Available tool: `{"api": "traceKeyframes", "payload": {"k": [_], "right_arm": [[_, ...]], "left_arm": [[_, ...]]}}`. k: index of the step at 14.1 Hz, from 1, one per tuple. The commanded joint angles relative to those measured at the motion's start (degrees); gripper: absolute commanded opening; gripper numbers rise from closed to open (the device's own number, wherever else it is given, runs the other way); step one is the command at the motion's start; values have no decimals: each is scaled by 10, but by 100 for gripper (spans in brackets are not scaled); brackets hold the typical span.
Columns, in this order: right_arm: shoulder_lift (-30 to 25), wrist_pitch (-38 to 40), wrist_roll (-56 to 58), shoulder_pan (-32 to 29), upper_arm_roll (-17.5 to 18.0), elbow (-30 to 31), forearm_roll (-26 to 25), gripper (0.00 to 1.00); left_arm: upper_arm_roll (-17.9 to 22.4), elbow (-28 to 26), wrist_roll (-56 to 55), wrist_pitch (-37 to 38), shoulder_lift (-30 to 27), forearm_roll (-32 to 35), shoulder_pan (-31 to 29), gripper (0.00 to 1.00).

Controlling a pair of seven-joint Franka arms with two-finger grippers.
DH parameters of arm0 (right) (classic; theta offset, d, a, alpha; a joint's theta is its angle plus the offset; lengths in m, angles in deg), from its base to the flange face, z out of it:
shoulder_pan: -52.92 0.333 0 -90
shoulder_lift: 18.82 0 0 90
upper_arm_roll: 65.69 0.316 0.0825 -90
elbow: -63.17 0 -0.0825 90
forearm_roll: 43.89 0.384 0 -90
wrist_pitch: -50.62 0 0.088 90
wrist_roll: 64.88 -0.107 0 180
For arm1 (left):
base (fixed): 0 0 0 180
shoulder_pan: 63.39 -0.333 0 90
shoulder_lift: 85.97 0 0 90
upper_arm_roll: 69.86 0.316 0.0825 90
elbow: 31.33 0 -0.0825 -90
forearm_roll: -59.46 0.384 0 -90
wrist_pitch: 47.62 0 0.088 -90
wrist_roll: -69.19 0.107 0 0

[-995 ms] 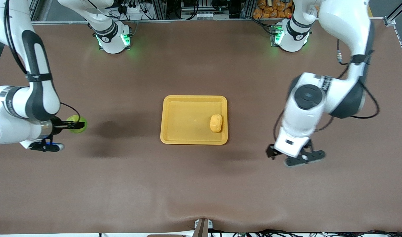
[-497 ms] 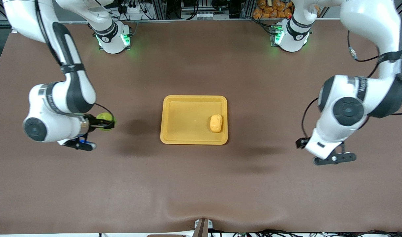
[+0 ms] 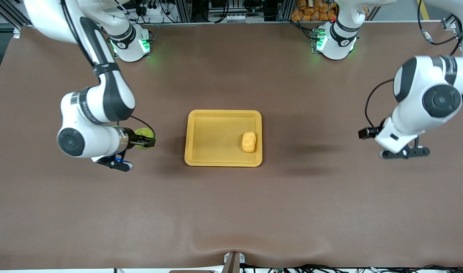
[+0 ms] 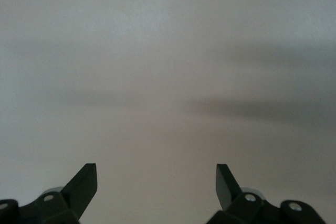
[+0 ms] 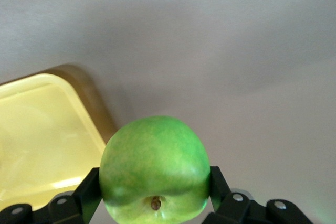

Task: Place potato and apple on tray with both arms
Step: 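Carry the green apple over the tray with the right gripper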

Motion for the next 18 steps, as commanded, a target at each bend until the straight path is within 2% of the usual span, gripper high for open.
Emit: {"api": "traceKeyframes", "payload": {"k": [1, 6, 11, 18], "right_arm": [[3, -19, -45, 30, -7, -3, 11, 0], [37, -73, -110, 82, -7, -2, 12, 0], [73, -124, -162, 125, -7, -2, 12, 0], [104, -159, -217, 157, -7, -2, 12, 0]], "left_arm": [[-4, -41, 11, -9, -55, -27, -2, 100], [-1, 0, 131, -1, -53, -49, -7, 100], [0, 95, 162, 91, -54, -59, -7, 100], [2, 90, 151, 116, -105, -89, -10, 100]]}}
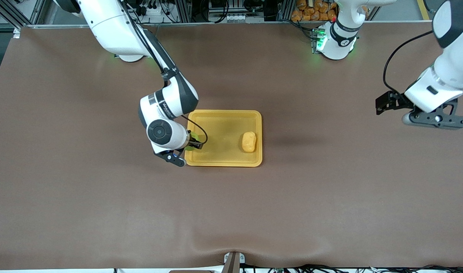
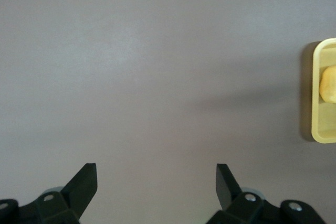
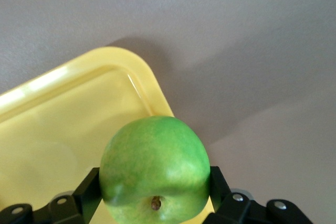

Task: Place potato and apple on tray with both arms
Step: 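Carry the green apple over the tray with the right gripper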

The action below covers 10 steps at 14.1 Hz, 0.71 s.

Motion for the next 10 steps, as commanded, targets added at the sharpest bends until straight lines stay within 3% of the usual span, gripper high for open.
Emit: {"api": "traceKeyframes", "payload": {"k": [1, 10], "right_arm": [[2, -1, -25, 17, -7, -5, 11, 0], [27, -29, -47, 37, -7, -2, 11, 0]], "left_arm": [[1, -4, 3, 15, -19, -12, -5, 100], [16, 34, 31, 89, -24, -33, -49, 100]]}}
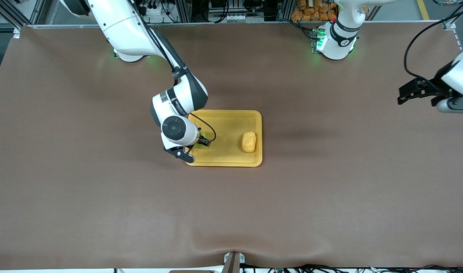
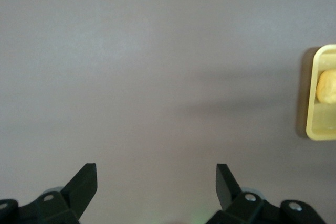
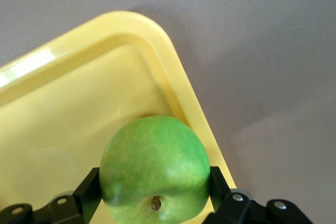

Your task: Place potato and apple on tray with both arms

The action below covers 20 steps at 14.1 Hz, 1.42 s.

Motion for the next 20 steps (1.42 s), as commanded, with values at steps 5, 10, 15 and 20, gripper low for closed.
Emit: {"api": "traceKeyframes", "payload": {"k": [5, 10, 15, 20], "right_arm": [[10, -5, -10, 10, -7, -10, 10, 100], [7, 79, -5, 1, -8, -101, 9, 100], [3, 184, -4, -13, -13, -189, 0, 100], [-29, 232, 0, -48, -10, -247, -36, 100]], "left_arm": [[20, 12, -1, 75, -7, 8, 47, 100], [18, 8, -2, 17, -11, 10, 36, 100], [10, -6, 5, -7, -8, 15, 37, 100], [13, -2, 37, 0, -4, 19, 37, 100]]}}
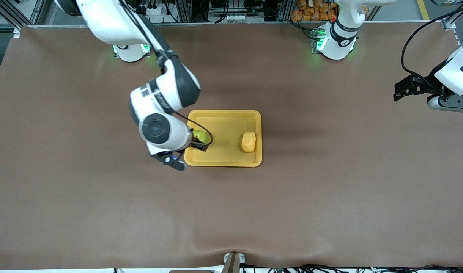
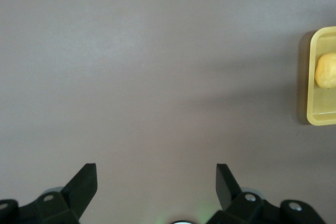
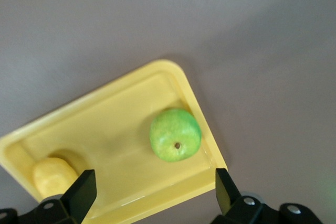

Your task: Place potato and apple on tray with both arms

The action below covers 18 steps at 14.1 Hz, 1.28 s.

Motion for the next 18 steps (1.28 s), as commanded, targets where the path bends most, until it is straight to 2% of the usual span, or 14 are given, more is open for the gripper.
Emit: {"api": "traceKeyframes", "payload": {"k": [1, 6, 8, 10, 13, 15, 16, 18], "right_arm": [[-39, 12, 3, -19, 14, -9, -51, 100], [-104, 44, 5, -103, 41, -4, -58, 100], [-129, 72, 37, -148, 65, -2, -73, 100], [-147, 88, 54, -201, 107, 1, -91, 100], [-168, 99, 55, -254, 150, 3, -111, 100], [-186, 107, 56, -332, 229, 5, -126, 100], [-191, 116, 57, -342, 243, 5, -144, 100], [-204, 126, 95, -343, 240, 5, -158, 100]], "left_arm": [[0, -1, 14, -2, -4, 12, 1, 100], [-2, 5, 7, -2, -4, 11, 1, 100], [-2, 5, 7, -2, -3, 11, 1, 100], [-2, 4, 7, -2, -3, 11, 1, 100], [-3, 6, 6, -1, -4, 11, 4, 100], [-3, 7, 7, -1, -4, 11, 3, 100], [-3, 7, 7, -1, -4, 10, 3, 100], [-4, 8, 7, -1, -5, 9, 6, 100]]}}
